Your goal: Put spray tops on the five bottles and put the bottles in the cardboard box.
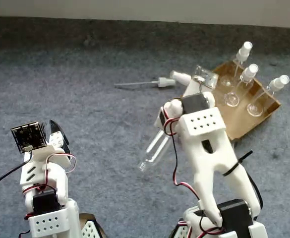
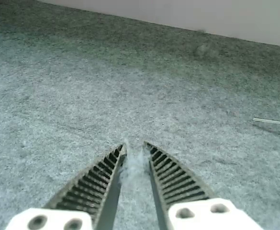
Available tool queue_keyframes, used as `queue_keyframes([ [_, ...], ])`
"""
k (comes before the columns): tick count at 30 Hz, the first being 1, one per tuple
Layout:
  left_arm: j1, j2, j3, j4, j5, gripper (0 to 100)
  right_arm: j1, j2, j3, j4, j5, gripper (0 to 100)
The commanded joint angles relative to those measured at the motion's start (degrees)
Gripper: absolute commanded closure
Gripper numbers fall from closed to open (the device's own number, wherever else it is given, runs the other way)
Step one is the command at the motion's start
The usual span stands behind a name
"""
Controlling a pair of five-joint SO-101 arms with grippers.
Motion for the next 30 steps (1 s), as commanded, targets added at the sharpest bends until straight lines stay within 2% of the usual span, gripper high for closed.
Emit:
queue_keyframes([
  [1, 0.9, -0.1, 1.2, -0.1, 0.3, 99, 7.0, -0.9, 0.0, -2.2, 8.1, 53.4],
  [8, 0.9, -0.1, 1.2, -0.1, 0.3, 99, 12.3, 1.5, -0.1, -2.7, 33.3, 53.4],
  [18, 0.9, -0.1, 1.2, 0.0, 0.3, 99, 3.6, -1.5, 0.7, -2.8, 72.3, 53.4],
  [30, 0.9, -0.1, 1.2, 0.0, 0.3, 99, 3.7, -1.5, 3.6, -3.2, 106.7, 53.4],
])
